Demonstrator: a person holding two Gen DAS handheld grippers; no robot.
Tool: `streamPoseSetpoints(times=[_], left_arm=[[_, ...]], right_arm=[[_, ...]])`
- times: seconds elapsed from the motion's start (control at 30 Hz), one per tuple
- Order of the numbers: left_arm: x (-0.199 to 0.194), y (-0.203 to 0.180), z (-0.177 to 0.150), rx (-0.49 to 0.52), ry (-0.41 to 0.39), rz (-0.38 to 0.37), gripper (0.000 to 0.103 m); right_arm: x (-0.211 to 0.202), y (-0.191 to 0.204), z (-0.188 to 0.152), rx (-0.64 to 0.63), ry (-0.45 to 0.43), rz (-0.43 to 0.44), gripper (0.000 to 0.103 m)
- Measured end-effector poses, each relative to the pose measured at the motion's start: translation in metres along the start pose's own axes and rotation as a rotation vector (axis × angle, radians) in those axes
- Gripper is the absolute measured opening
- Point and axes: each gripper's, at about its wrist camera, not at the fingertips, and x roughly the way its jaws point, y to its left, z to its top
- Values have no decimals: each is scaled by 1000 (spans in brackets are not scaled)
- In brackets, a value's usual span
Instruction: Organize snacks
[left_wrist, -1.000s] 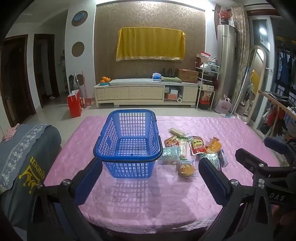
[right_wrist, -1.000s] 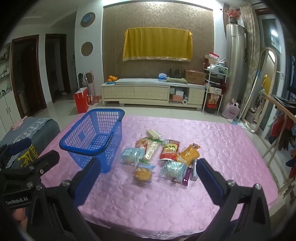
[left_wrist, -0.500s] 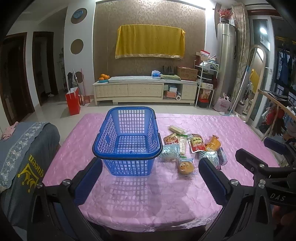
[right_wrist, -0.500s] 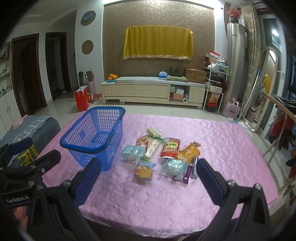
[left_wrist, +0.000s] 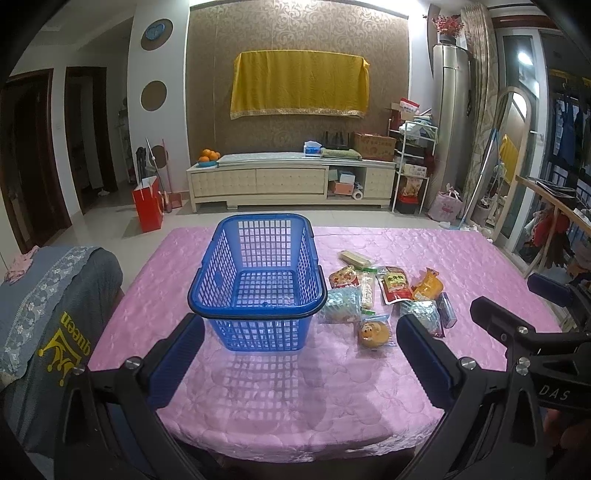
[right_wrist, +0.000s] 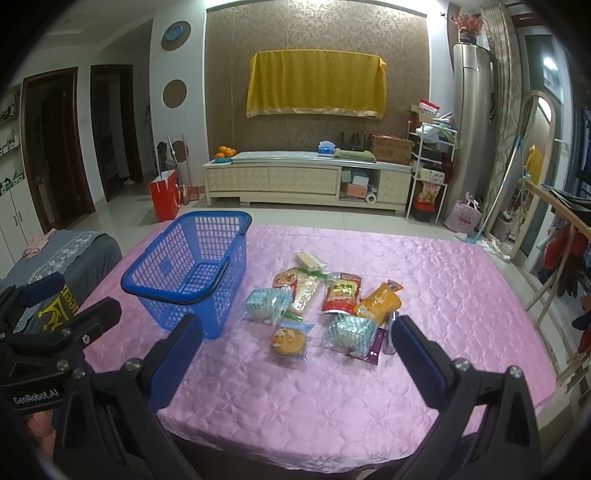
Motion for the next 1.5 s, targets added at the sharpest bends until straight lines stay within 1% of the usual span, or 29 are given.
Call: streamPoseSetpoints(times=[0.57,0.9,1.33,1.5], left_arm=[[-2,0,-1,4,2,7,103],[-5,-1,0,8,5,-4,103],[-4,-3,2,9,2,-12,103],[-1,-9,13,21,-12,-15,103]], right_arm=[[1,3,-3,4,3,2,103],[4,6,-6,1,27,-1,103],[3,5,-2,1,28,-7,103],[3,-2,7,1,18,-14,103]])
